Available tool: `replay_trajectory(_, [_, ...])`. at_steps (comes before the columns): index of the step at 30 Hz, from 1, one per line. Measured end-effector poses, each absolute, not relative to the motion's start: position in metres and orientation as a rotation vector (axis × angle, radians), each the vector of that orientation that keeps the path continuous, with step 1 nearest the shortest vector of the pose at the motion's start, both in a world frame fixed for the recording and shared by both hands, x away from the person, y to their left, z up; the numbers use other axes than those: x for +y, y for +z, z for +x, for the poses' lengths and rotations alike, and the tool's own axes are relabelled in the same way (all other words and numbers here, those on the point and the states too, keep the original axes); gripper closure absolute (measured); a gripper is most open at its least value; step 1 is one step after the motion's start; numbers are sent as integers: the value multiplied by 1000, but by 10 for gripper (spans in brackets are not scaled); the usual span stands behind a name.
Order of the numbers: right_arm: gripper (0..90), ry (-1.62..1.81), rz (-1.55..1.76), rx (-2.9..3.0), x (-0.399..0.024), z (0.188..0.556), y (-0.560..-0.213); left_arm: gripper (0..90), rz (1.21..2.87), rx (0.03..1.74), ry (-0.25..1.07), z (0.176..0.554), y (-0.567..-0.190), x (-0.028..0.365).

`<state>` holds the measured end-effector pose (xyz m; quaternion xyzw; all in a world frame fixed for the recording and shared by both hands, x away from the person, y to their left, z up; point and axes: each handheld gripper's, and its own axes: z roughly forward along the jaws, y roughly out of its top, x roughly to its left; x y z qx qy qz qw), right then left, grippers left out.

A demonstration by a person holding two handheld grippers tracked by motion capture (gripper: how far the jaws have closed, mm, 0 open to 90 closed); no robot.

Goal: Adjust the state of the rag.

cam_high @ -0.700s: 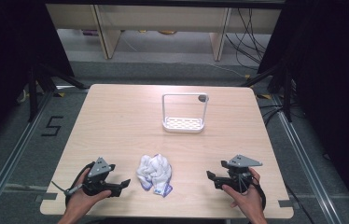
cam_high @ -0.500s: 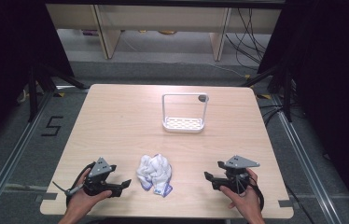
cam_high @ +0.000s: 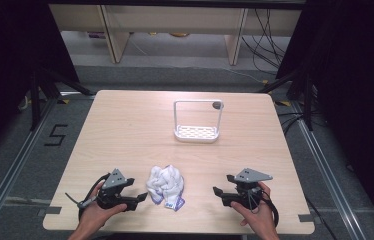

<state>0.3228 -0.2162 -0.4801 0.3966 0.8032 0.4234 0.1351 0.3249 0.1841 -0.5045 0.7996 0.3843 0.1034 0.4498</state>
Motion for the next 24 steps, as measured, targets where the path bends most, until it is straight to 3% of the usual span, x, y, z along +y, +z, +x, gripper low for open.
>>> replay_trajectory(2, [311, 1253, 1150, 2325, -214, 323, -481, 268, 1951, 949, 215, 328, -504, 181])
replay_trajectory(12, [311, 1254, 1120, 2341, -215, 325, -483, 348, 2021, 899, 254, 336, -506, 161])
replay_trajectory(15, [320, 1256, 1120, 2327, -213, 325, -482, 539, 2052, 867, 279, 338, -508, 158])
replay_trajectory(17, [321, 1262, 1147, 2337, -212, 323, -482, 583, 2053, 867, 263, 340, -508, 156])
replay_trajectory(20, [341, 1268, 1139, 2371, -206, 321, -480, 793, 2052, 803, 285, 343, -503, 158])
replay_trajectory(24, [359, 1269, 1023, 2391, -196, 319, -479, 854, 1993, 760, 283, 335, -486, 156])
